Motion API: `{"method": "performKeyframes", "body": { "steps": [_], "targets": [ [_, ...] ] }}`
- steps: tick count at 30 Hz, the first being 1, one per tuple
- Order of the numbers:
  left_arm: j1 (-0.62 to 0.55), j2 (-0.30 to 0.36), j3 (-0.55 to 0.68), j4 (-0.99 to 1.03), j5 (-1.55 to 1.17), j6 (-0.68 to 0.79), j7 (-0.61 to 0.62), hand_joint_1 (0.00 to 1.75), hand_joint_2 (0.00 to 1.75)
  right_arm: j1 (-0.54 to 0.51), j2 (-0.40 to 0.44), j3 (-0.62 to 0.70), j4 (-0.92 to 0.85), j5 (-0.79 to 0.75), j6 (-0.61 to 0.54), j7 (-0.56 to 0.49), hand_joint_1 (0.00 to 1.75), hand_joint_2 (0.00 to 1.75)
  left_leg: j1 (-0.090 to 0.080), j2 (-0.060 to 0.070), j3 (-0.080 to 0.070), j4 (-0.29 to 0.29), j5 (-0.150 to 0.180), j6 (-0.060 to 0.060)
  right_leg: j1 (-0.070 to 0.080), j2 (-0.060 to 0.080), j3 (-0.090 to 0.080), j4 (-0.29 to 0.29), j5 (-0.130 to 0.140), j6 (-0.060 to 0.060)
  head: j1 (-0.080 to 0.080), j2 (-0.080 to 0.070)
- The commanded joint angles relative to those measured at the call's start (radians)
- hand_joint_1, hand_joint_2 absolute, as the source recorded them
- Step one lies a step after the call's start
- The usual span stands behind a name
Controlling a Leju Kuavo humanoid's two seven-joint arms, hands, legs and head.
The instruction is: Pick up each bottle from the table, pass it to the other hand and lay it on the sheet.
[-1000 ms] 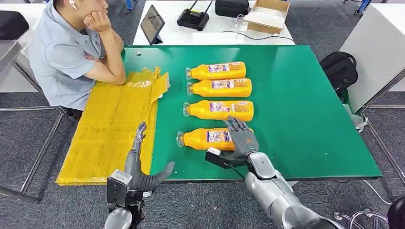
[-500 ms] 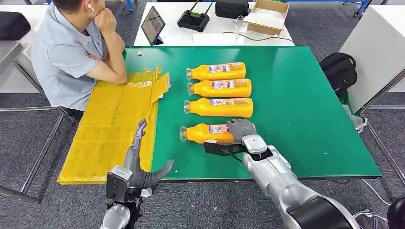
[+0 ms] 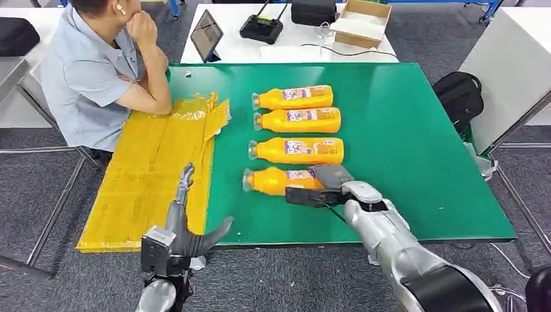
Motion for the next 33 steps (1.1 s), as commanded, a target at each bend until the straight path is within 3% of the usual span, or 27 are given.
{"method": "performKeyframes", "body": {
  "steps": [1,3,5,7,11,17,24,31,33],
  "targets": [
    [0.037,0.0,0.044,-0.039,0.04,0.029,0.003,0.0,1.75,0.168,0.017,-0.068,-0.119,-0.148,-0.023,-0.086,1.75,1.75,0.001,0.0,0.003,-0.003,0.0,0.0,0.002,-0.002,0.003,-0.003,0.001,-0.005,0.0,0.0],
    [0.08,-0.037,0.103,-0.088,0.139,0.06,0.052,0.0,1.75,0.301,0.053,-0.102,-0.332,-0.262,-0.119,-0.149,1.75,1.75,0.003,0.0,0.005,-0.001,-0.001,-0.001,0.003,0.0,0.003,-0.002,0.001,-0.004,0.0,0.0],
    [0.095,-0.048,0.119,-0.093,0.188,0.087,0.12,0.0,1.75,0.439,0.054,-0.071,-0.575,-0.305,-0.176,-0.094,1.75,1.75,0.003,0.0,0.005,-0.002,-0.001,-0.001,0.004,0.0,0.003,-0.003,0.001,-0.005,0.0,0.0],
    [0.098,-0.073,0.149,-0.076,0.249,0.108,0.169,0.0,1.75,0.474,0.07,-0.096,-0.646,-0.367,-0.227,-0.141,1.75,1.75,0.003,0.0,0.003,-0.002,-0.001,-0.001,0.004,-0.001,0.002,-0.002,0.0,-0.005,0.001,0.0],
    [0.091,-0.037,0.1,-0.031,0.293,0.08,0.147,0.0,1.75,0.511,0.082,-0.104,-0.778,-0.456,-0.317,-0.19,1.75,1.75,0.002,-0.002,-0.004,-0.001,0.0,-0.001,0.003,-0.003,-0.003,0.0,-0.001,-0.004,0.0,0.0],
    [-0.009,0.018,-0.037,0.063,0.324,-0.048,0.141,0.0,1.75,0.444,0.043,-0.146,-0.704,-0.584,-0.307,-0.238,1.75,1.75,0.001,-0.005,-0.011,-0.001,0.003,0.001,0.001,-0.006,-0.009,0.0,0.0,-0.004,0.0,0.0],
    [-0.011,0.077,-0.15,0.018,0.282,-0.187,0.124,0.0,1.75,0.382,0.071,-0.111,-0.662,-0.636,-0.236,-0.272,1.75,1.75,0.0,-0.001,-0.012,-0.001,0.002,0.001,0.0,-0.001,-0.011,0.0,0.001,-0.004,0.0,0.0],
    [-0.007,0.075,-0.146,0.014,0.277,-0.19,0.124,0.0,1.75,0.379,0.073,-0.104,-0.656,-0.637,-0.233,-0.271,1.75,1.75,0.001,0.0,-0.011,-0.001,0.001,0.001,0.001,-0.001,-0.01,0.0,0.001,-0.004,0.0,0.0],
    [-0.013,0.087,-0.173,0.009,0.253,-0.243,0.114,0.0,1.75,0.359,0.074,-0.052,-0.637,-0.632,-0.165,-0.268,1.75,1.75,0.001,0.001,-0.008,-0.001,0.0,0.002,0.002,-0.001,-0.007,0.0,0.0,-0.006,0.0,0.0]
  ]
}}
